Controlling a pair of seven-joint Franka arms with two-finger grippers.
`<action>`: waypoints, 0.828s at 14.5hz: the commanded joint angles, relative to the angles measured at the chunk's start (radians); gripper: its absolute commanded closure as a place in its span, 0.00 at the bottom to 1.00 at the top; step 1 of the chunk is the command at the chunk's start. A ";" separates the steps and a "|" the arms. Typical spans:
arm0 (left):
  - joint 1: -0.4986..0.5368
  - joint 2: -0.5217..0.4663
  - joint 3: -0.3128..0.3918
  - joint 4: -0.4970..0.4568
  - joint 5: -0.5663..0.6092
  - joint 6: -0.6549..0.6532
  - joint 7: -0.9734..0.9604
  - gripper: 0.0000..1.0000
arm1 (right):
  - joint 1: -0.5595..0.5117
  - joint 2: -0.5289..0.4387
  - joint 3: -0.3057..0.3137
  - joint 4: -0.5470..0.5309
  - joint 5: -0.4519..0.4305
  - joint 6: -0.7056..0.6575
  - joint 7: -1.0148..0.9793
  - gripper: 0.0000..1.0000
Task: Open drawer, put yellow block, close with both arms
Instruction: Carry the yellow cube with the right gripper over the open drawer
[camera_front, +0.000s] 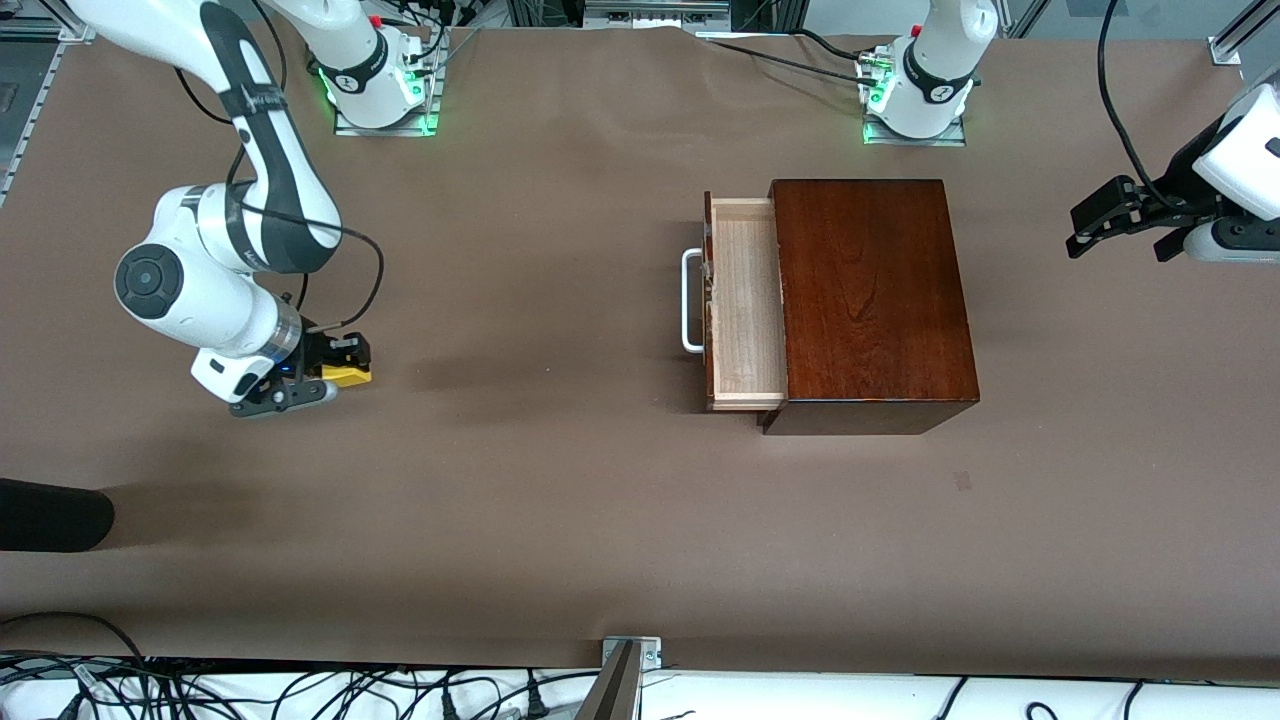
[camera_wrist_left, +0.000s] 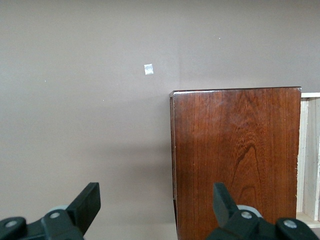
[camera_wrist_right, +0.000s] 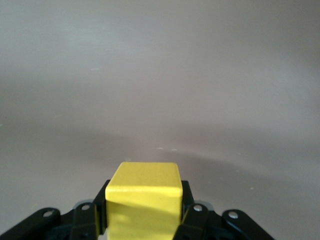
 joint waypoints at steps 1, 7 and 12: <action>0.010 -0.004 -0.009 0.006 0.021 0.004 0.012 0.00 | -0.004 -0.003 0.082 0.111 0.009 -0.141 -0.085 1.00; 0.010 -0.004 -0.009 0.006 0.021 0.003 0.011 0.00 | 0.081 0.015 0.338 0.326 -0.129 -0.221 -0.110 1.00; 0.010 -0.004 -0.009 0.006 0.020 0.003 0.011 0.00 | 0.405 0.194 0.332 0.570 -0.319 -0.252 -0.093 1.00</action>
